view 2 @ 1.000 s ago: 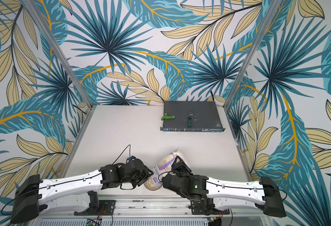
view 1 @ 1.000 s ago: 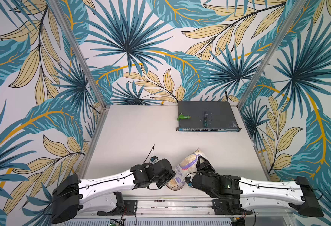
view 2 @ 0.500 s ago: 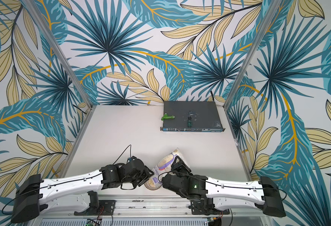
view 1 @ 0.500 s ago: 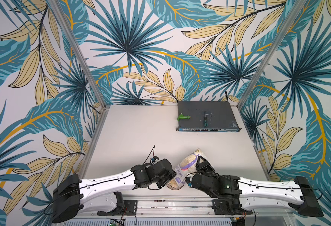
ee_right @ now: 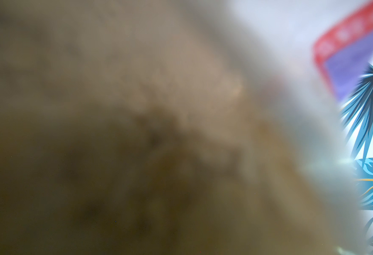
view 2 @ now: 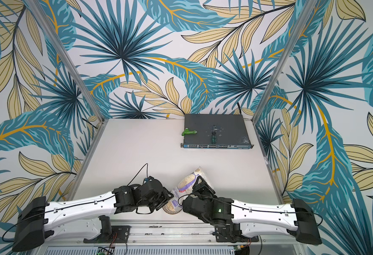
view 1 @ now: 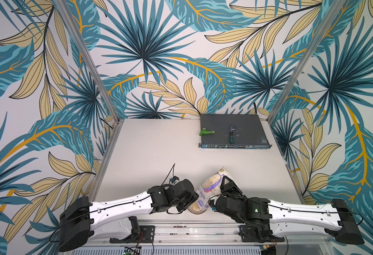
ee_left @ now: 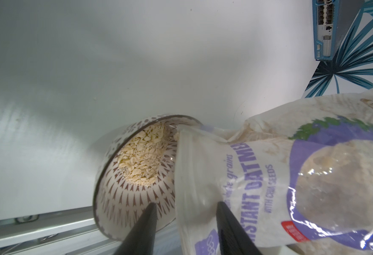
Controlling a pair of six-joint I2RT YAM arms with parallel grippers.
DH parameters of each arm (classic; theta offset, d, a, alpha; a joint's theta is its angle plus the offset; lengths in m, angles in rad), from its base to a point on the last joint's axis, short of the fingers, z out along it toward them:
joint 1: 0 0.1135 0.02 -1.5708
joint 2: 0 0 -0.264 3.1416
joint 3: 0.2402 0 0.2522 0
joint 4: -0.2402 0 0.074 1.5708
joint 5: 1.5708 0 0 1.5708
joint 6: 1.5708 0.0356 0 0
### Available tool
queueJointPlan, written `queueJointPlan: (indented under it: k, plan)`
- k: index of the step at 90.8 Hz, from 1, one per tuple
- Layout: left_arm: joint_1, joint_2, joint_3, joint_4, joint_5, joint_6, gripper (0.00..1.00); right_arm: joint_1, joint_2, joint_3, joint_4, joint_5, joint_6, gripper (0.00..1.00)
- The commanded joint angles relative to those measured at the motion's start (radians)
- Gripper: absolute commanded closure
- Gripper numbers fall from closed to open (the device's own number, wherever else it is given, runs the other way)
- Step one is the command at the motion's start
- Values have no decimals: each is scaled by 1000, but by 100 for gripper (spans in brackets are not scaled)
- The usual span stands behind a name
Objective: Pour the oats into the breakfast bowl
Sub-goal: Pour the oats into the bowl.
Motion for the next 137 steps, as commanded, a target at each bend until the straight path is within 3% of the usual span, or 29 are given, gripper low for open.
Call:
queueJointPlan:
  k: [1,137]
  plan:
    - [-4,6,-15,10,0,7,53,6,-20,20,82,122,11,100]
    - [-11,13,-24,28,-4,2,53,42,-3,33,114,158,-47,100]
